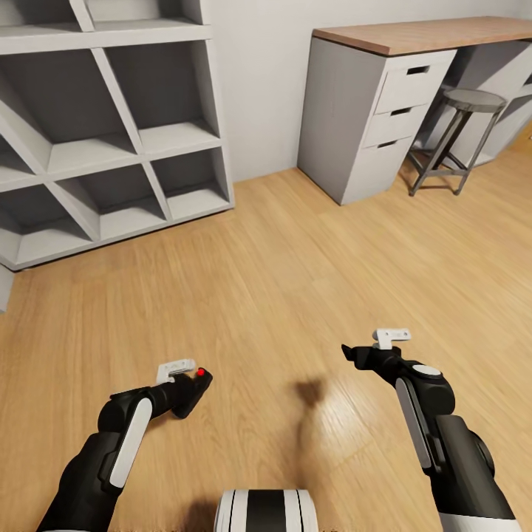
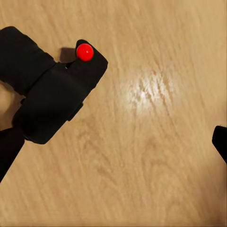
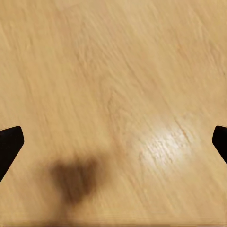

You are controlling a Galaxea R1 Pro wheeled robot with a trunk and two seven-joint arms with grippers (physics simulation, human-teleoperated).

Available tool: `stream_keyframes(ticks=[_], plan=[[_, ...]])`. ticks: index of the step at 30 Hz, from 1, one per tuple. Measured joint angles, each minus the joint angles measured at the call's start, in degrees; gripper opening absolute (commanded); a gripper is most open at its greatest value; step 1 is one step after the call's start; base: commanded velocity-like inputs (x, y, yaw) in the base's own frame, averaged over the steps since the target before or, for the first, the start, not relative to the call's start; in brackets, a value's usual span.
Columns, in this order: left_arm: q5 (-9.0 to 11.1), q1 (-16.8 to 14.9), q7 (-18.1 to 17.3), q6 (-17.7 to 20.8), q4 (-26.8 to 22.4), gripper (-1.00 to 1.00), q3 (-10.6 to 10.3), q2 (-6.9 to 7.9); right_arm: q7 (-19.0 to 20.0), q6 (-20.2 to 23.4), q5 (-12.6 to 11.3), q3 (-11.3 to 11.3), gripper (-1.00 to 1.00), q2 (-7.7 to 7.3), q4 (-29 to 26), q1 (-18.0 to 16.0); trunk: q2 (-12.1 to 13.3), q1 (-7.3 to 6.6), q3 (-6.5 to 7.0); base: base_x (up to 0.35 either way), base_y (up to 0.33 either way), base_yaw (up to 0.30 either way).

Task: Attach the digital camera to the camera tripod in the bedroom.

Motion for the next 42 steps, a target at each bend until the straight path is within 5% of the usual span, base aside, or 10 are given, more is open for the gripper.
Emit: stream_keyframes(ticks=[34, 42], plan=[[0.00, 0.00, 0.00, 0.00, 0.01, 1.00, 0.00, 0.00, 0.00, 0.00, 0.05, 0.00, 1.00, -0.09, -0.06, 0.00, -0.46, 0.88, -7.54, 0.000, 0.000, 0.000], [0.01, 0.00, 0.00, 0.00, 0.01, 1.00, 0.00, 0.00, 0.00, 0.00, 0.05, 0.00, 1.00, -0.09, -0.08, 0.00, -0.46, 0.87, -7.54, 0.000, 0.000, 0.000]])
